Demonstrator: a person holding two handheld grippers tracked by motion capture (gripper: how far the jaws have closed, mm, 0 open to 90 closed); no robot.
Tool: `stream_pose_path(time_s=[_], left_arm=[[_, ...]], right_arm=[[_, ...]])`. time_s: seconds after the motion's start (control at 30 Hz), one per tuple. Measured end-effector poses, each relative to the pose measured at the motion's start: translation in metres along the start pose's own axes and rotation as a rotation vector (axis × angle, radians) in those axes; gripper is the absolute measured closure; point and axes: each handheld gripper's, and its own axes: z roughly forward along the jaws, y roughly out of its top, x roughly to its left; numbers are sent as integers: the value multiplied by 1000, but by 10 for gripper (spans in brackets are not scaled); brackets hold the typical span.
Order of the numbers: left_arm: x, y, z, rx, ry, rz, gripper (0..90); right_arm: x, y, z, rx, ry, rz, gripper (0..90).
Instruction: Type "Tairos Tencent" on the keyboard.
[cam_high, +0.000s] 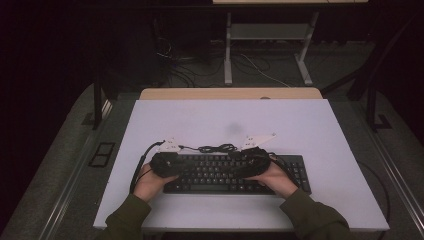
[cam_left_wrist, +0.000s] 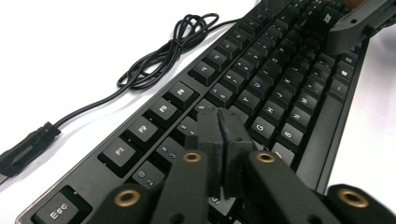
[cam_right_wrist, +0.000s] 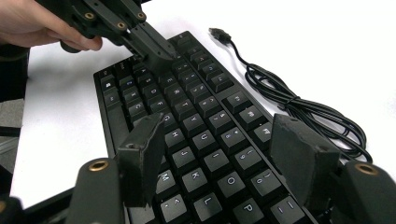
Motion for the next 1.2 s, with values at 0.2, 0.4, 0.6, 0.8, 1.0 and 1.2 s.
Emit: stream_pose_path(time_s=[0.2, 0.4, 0.6, 0.8, 1.0, 1.2], left_arm=[[2, -1, 5, 21, 0, 3, 890], [1, -2, 10, 45, -1, 13, 890], [1, -2, 10, 43, 1, 8, 890], [1, -3, 11, 51, 2, 11, 890], [1, -3, 11, 54, 1, 22, 890], [0, -2, 4, 16, 3, 0, 890]], right_arm=[[0, 0, 0, 1, 1, 0, 352], [0, 0, 0, 1, 1, 0, 352], [0, 0, 0, -1, 0, 1, 352], [0, 0, 0, -1, 0, 1, 352], [0, 0, 0, 0, 0, 0, 352], [-1, 0, -1, -4, -1, 4, 352]])
